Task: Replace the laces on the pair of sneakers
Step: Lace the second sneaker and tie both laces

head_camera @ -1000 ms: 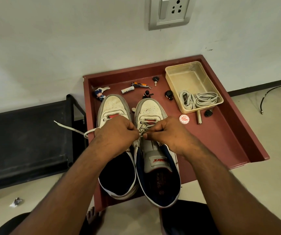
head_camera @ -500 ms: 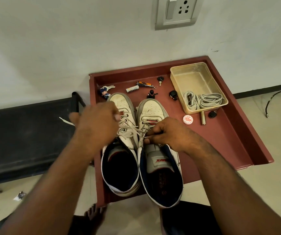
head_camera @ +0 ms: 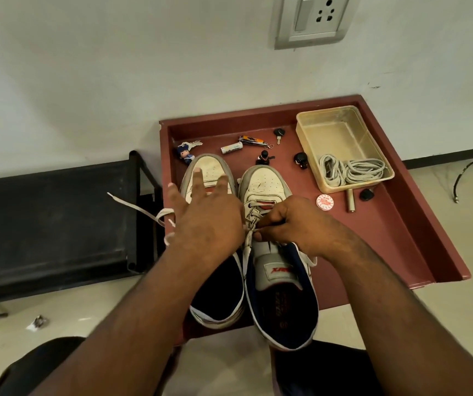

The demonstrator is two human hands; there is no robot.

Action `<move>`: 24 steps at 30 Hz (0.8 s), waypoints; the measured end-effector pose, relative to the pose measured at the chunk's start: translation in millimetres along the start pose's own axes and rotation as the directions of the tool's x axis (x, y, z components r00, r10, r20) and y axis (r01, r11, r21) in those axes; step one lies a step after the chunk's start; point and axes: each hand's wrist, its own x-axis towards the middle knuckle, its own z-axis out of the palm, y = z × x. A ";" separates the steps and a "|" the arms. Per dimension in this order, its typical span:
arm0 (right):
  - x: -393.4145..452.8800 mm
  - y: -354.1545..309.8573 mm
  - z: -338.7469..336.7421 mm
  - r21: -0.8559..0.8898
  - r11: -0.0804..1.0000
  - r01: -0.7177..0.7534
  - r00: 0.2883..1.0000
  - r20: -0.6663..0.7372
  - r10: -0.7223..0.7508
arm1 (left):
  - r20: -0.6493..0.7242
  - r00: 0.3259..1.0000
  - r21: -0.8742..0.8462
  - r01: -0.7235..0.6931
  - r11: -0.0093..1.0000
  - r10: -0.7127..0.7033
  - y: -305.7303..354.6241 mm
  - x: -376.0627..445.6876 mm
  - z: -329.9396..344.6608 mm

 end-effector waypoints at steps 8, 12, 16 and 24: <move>-4.3 4.1 -8.6 -0.074 0.996 -0.046 0.999 -0.015 0.045 | -0.189 0.918 -0.187 0.314 0.931 -0.347 -110.1 11.7 -49.3; -3.5 1.2 -10.5 -0.160 0.986 -0.046 0.998 -0.043 0.039 | -0.001 0.876 -0.166 0.476 0.864 -0.483 -168.1 3.7 -51.5; -4.0 -6.3 -9.5 -0.259 0.966 -0.012 0.998 -0.070 -0.006 | -0.066 0.977 -0.072 0.198 0.977 -0.203 -97.5 0.6 -40.9; -2.3 -2.2 -9.7 -0.303 0.953 0.000 0.989 -0.140 -0.044 | -0.014 0.999 0.069 -0.048 0.996 0.049 -0.7 0.9 -0.4</move>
